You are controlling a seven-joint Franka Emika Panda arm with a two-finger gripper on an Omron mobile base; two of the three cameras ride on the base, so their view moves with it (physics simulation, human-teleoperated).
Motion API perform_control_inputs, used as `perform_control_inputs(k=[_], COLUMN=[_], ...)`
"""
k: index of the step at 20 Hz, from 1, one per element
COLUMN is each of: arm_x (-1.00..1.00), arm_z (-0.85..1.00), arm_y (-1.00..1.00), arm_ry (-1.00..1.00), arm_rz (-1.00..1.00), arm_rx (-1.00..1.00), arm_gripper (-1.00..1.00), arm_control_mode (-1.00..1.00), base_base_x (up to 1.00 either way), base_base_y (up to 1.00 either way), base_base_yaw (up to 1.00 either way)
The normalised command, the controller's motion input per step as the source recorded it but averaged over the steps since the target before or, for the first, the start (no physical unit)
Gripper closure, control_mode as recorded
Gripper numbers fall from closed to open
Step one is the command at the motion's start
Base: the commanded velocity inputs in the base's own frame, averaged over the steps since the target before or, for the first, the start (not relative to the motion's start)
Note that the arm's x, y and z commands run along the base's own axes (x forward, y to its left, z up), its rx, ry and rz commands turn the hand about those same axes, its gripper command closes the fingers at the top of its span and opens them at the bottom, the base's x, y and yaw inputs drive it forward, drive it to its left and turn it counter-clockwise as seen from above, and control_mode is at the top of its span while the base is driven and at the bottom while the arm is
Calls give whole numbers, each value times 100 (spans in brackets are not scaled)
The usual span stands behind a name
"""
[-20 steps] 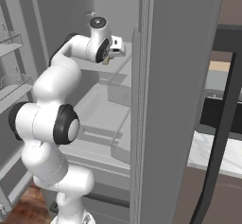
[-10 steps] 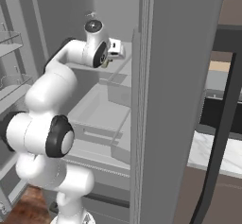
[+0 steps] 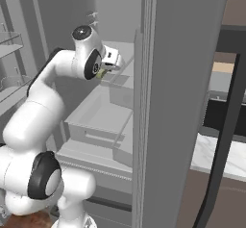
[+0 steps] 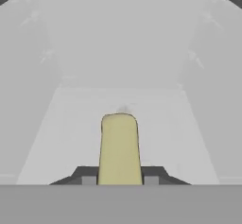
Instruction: Pick the egg and butter from the fridge and place them by the bowl for mixing.
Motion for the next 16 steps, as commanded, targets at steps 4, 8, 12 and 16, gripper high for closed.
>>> perform_control_inputs(k=[4,8,12,16], arm_x=[-94,-94,-94,-94], arm_z=[0,0,0,-3], arm_y=[-6,-1,0,5], arm_ry=[-4,-11,-10,-4], arm_rz=[-12,-10,-8,-8], arm_rx=[6,9,6,0], arm_gripper=[100,100,100,100], arm_control_mode=[-100,-100,-100,-100], base_base_x=[0,0,0,0], base_base_y=[0,0,0,0], base_base_yaw=[0,0,0,0])
